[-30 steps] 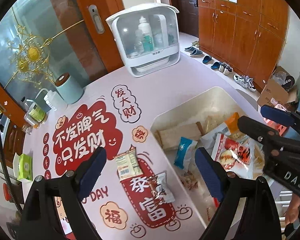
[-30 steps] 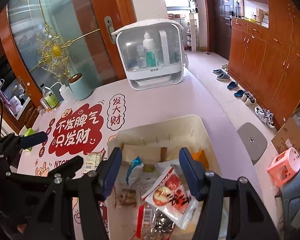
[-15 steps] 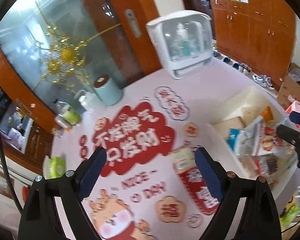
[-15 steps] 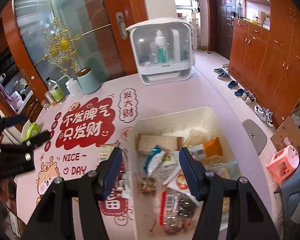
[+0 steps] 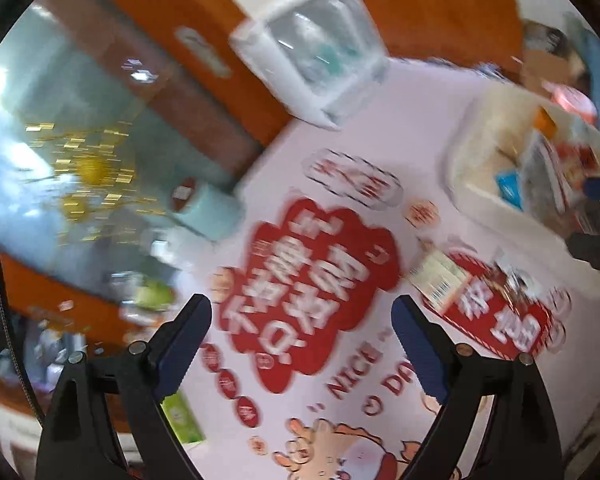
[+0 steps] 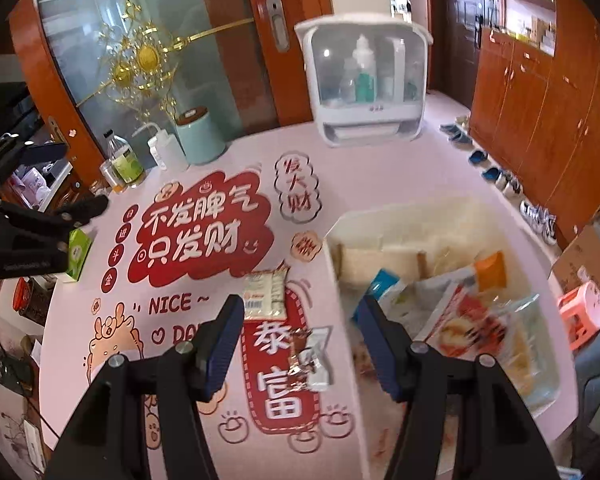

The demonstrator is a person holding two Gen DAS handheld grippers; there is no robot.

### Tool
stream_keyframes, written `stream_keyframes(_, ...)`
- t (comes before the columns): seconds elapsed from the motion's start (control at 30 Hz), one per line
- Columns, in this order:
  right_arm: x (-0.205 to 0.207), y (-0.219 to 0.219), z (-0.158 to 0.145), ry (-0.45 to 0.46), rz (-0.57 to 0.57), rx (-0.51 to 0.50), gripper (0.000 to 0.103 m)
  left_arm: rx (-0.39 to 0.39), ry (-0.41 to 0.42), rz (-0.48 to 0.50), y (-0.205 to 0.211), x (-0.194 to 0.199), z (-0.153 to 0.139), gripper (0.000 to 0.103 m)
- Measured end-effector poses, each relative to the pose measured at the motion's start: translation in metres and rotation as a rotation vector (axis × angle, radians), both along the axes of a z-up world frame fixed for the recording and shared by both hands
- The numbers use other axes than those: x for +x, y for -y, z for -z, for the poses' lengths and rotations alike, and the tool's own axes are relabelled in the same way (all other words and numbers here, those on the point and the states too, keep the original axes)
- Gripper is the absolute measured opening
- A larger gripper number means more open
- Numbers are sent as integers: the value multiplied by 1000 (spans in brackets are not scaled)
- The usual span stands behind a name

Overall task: Organize snacks
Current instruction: 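Grasp the cream LIFO packet with left tool while right grasps the brown-red wrapper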

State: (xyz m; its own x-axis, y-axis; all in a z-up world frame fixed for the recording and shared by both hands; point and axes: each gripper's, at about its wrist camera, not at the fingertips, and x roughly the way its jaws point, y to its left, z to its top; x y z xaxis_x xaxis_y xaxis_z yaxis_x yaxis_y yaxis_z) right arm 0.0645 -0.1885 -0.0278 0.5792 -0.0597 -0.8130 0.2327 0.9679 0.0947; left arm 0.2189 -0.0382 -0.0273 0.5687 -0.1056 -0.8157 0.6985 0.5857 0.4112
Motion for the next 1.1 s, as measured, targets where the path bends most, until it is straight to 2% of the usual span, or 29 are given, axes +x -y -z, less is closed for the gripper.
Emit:
stream_keyframes(0.2,2,-17,51,-37,30,35,60,50,-136,182,20,-8,80,91)
stream_keyframes(0.37,6,-24,95,-92,74,67,60,55,-200,244,32,-5,119,91)
stream_keyframes(0.77,22,-22,161,-138,206,76,60,-58,-374,154,53,29,164,91)
stream_keyframes(0.87,24,-12,174,-145,246,80,60,-87,-421,101,59,37,175,91)
stream_keyframes(1.1,23,-14,178,-130,227,64,60,-158,-528,-74,76,54,194,91)
